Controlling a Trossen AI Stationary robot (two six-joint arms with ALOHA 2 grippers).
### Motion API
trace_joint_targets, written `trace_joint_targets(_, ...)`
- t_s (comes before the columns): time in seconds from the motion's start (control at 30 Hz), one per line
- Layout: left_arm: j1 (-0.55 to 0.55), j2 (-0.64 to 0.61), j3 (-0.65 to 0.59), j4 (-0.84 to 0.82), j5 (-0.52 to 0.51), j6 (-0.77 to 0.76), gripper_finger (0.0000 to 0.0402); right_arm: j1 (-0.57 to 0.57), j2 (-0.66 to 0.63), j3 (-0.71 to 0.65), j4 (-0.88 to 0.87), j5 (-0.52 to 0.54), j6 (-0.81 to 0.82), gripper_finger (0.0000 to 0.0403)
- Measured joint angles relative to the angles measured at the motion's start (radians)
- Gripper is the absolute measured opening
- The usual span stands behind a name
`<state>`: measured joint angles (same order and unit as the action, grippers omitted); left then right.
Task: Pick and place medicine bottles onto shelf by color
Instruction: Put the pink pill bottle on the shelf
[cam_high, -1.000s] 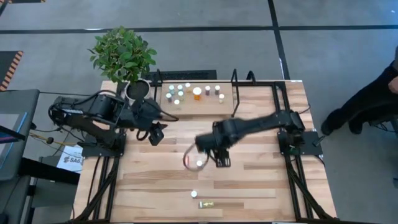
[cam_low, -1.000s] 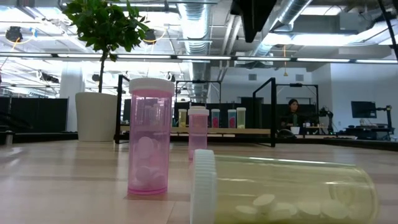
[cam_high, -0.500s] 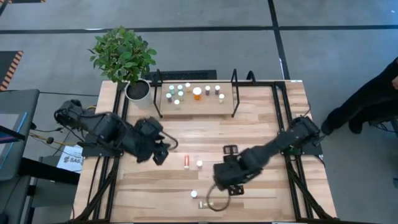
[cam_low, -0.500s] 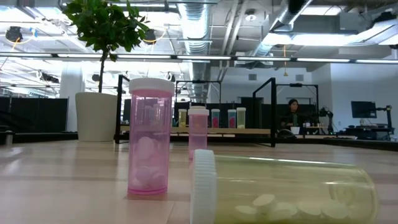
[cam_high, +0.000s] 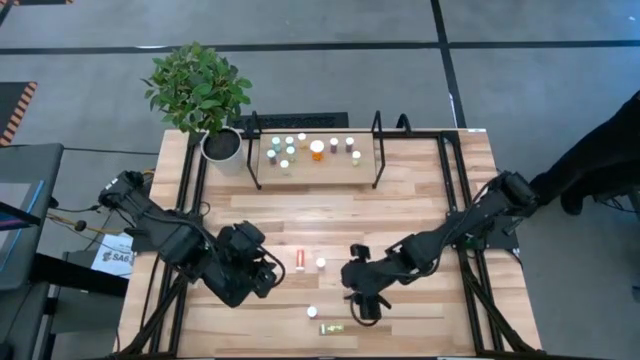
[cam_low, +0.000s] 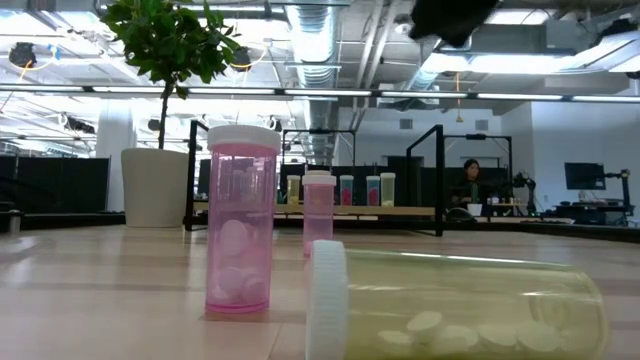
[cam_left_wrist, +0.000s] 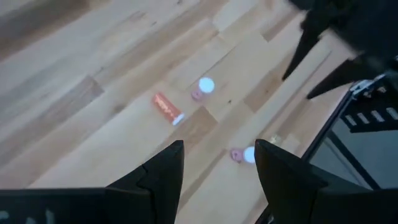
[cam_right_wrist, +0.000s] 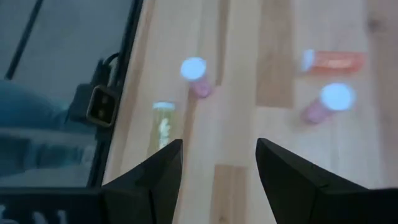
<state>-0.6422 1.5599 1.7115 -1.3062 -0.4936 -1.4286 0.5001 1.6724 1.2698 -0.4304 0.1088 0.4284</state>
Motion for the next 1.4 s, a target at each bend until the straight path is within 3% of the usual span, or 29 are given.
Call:
trace_joint_targets(0.17,0.0,-0.002,0.0,0.011,-0.07,0.015,0.0183,-0.036,0.007,0.001,0.022,-0.057,-0.076,0.0244)
trace_joint_targets(0.43,0.039,-0.003,0.0,0.009,-0.065,0.055,0.0183,-0.166,0.004,0.002,0.015,-0.041,-0.264,0.0265)
trace_joint_targets(0.63,0.069,-0.003,0.0,0.012,-0.06,0.081,0.0183,-0.254,0.09,0.003,0.112,-0.076,-0.373,0.0265)
trace_joint_targets(1.4,0.084,-0.004,0.0,0.004,-0.034,0.101,0.0183,-0.249,0.266,0.012,0.181,-0.114,-0.263,0.0265)
